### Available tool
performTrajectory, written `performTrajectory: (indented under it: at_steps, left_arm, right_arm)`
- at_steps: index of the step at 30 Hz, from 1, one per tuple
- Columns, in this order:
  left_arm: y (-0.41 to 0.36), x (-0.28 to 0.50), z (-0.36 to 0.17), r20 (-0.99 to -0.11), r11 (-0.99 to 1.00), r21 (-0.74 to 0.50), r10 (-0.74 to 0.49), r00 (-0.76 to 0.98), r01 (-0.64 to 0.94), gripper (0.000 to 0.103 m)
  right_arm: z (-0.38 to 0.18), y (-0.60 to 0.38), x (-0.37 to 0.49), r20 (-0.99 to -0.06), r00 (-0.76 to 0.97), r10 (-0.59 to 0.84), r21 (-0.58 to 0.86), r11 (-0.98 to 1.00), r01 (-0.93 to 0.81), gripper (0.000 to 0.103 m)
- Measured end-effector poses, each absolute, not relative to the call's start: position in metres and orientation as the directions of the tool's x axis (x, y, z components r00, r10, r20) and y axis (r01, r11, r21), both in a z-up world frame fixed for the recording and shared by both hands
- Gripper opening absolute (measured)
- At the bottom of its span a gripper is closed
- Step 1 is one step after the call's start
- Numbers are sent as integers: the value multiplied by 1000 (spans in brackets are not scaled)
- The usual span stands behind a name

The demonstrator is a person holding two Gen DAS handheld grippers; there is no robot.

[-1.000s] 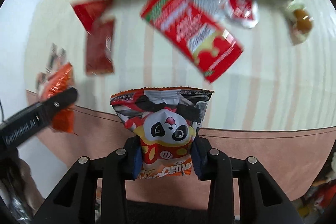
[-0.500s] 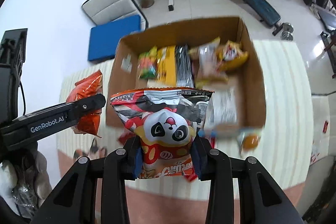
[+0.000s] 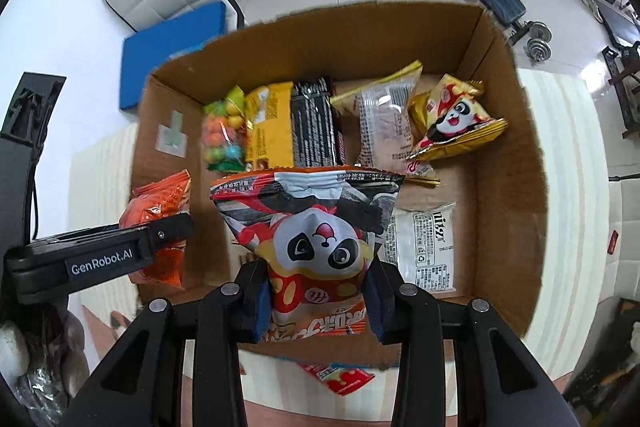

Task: Organize snacks
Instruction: 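Carry the orange bag and panda packet over the box and open both tools, then grasp the dark red packet with the left tool while the right tool grasps the red-green stick packet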

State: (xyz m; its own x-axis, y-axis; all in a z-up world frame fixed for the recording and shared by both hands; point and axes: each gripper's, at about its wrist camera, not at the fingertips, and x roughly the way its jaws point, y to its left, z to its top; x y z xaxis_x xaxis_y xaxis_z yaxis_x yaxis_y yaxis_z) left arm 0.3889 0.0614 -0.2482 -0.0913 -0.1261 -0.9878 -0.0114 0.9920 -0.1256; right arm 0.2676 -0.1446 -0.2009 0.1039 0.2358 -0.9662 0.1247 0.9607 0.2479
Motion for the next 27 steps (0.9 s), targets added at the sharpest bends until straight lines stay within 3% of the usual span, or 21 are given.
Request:
performTrajectory:
  at_steps: [9,10,11,12,13,16,27]
  left_arm:
    - [67,381,-276,-982,990,-134,-137,-132,-35,50]
    - [67,379,-277,-984,993,-116,-119,-129,-29,56]
    - [67,379,-277,-987,995,-95,-98,-127,-25,64]
    - [66,378,-278,-986,995,-101,-103,-129,-20,75]
    - [65,377,-278,-984,993,-117,-118,-133,-18,79]
    - [62,376,-274,-986,994,-107,-109,-125,-23,84]
    - [57,365,-230,-993,993,-115,-115,8,17,84]
  right_arm:
    - [-242,-141,269,-972,39,230,233,963,134,42]
    - [-246,-140,269,-974,25,226,228,964,134,43]
    - [-251,-140,269,-972,6,234,233,964,131,56]
    - [-254,-140,268,-970,-2,244,242,962,128,86]
    - [-255,-140,267,-969,-2,245,243,962,121,95]
    - [-255,-138,263,-971,2,239,239,966,95,97]
    - [-225,-137,246,-976,89,200,206,976,67,100]
